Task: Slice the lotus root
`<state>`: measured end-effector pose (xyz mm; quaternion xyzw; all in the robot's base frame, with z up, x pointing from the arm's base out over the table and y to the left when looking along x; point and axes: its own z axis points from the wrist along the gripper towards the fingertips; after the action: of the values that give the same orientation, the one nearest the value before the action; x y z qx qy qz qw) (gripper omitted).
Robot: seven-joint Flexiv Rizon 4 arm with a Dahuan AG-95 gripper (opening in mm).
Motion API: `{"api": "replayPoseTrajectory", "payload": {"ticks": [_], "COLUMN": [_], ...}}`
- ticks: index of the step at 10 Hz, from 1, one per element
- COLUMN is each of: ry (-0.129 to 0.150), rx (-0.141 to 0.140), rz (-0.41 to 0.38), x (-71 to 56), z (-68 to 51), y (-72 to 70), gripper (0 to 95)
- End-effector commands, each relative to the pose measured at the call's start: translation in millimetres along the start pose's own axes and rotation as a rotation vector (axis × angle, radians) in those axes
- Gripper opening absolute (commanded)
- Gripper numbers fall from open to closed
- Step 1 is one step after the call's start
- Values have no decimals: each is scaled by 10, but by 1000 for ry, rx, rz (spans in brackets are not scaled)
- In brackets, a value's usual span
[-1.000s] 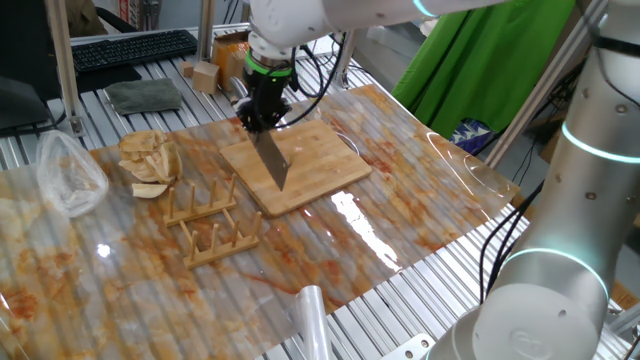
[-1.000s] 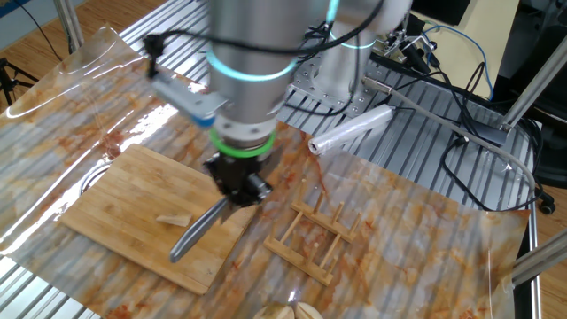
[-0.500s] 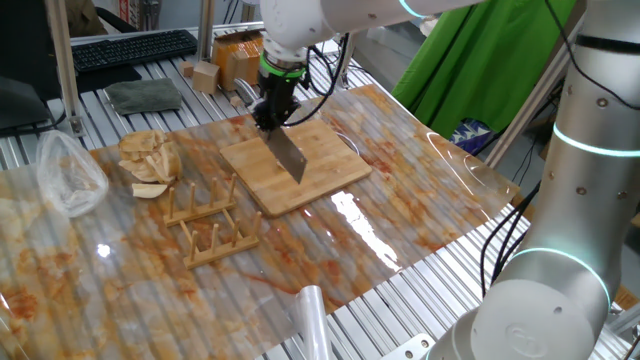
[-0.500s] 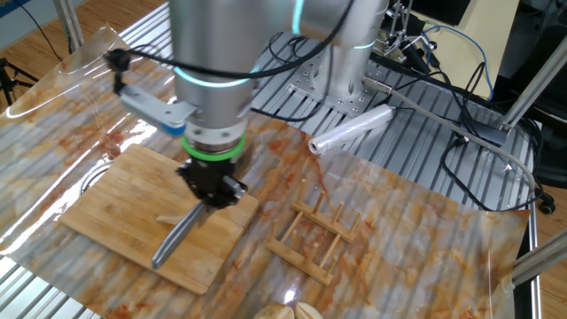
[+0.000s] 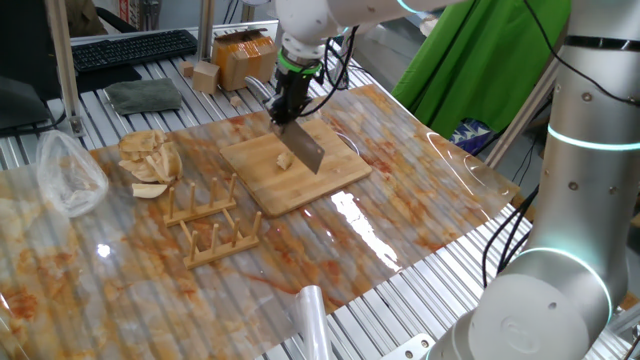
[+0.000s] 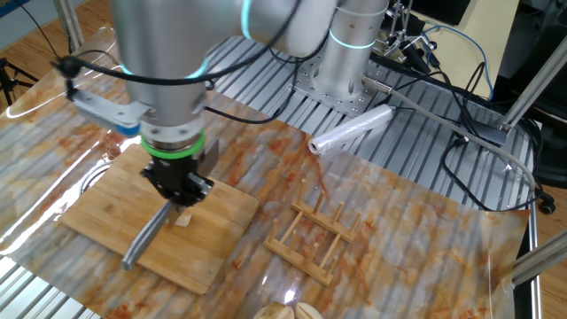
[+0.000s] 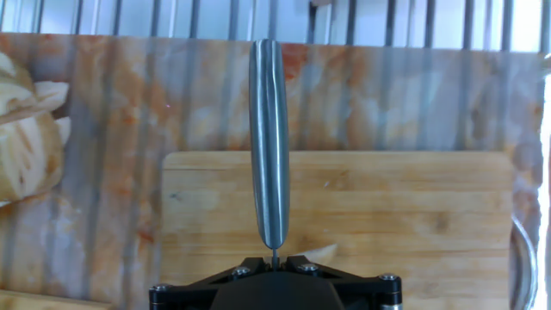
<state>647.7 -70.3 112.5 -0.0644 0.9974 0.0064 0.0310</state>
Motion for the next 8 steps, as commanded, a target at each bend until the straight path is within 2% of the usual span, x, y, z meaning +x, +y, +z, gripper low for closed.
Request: {"api": "replayPoseTrajectory", "payload": {"ticks": [1, 3, 8], "ry": [-2, -8, -13], "rx": [0, -7, -1], "rz": [-12, -39, -63], "x": [-7, -18, 11], "z": [3, 8, 89], "y": [-88, -256, -372], "gripper": [0, 0, 0]}}
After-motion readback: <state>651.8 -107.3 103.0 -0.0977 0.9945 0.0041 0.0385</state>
